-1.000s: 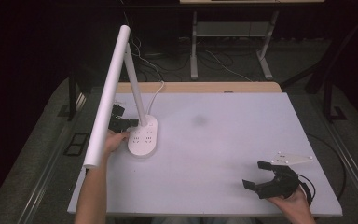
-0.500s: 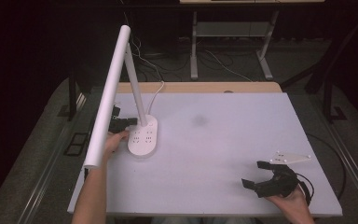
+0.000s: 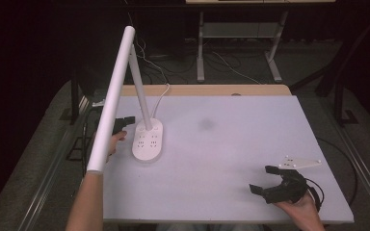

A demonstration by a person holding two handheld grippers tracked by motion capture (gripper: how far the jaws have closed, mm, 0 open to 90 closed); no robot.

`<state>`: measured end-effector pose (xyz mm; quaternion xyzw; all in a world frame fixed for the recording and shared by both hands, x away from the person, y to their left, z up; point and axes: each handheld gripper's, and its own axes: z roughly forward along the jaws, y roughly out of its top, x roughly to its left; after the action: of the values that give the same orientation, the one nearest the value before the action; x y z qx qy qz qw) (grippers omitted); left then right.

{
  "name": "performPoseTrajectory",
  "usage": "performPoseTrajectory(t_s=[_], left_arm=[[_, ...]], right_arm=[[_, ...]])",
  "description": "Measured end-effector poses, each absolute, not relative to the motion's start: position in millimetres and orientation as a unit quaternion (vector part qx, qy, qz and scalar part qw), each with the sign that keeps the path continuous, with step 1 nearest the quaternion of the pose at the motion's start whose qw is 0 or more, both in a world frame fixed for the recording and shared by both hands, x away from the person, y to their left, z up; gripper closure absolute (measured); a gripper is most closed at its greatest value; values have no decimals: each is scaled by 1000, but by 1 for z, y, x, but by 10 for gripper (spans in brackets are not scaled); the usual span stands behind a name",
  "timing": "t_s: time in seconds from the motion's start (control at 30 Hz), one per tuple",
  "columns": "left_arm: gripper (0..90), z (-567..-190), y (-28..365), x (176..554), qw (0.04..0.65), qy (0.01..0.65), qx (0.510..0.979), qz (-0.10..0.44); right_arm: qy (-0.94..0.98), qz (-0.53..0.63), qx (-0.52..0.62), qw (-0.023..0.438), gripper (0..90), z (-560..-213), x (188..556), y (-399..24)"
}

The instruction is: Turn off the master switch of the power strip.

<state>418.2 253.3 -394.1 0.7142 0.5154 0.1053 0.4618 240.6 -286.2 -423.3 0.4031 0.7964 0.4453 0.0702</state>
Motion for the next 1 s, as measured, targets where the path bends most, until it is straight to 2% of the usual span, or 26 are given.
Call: performPoseTrajectory(t_s=[0.2,0.4,0.63,0.67,0.7,0.73,0.83,0.87,0.9,1.0], left_arm=[[899,-384,253,408,467,511,712,119],[897,-379,256,396,473,502,716,107],[737,-379,258,379,475,488,726,102],[737,-379,259,377,476,483,728,100],[678,-379,259,375,478,484,726,99],[678,-378,260,373,477,482,728,99],[562,-377,262,366,481,478,729,97],[562,-377,263,364,484,478,727,95],[484,-377,263,362,487,477,726,92],[389,-377,264,354,497,476,721,84]], right_arm=[[795,448,403,70,1,-422,240,-286],[796,447,402,70,1,-422,240,-285],[795,450,401,71,1,-421,240,-286],[795,450,401,71,1,-421,240,-286],[795,450,401,71,1,-421,240,-286],[795,450,401,71,1,-421,240,-286],[795,450,400,72,1,-421,240,-286],[795,450,400,72,1,-421,240,-286],[795,451,400,72,1,-421,240,-286],[795,451,400,73,1,-421,240,-285]])
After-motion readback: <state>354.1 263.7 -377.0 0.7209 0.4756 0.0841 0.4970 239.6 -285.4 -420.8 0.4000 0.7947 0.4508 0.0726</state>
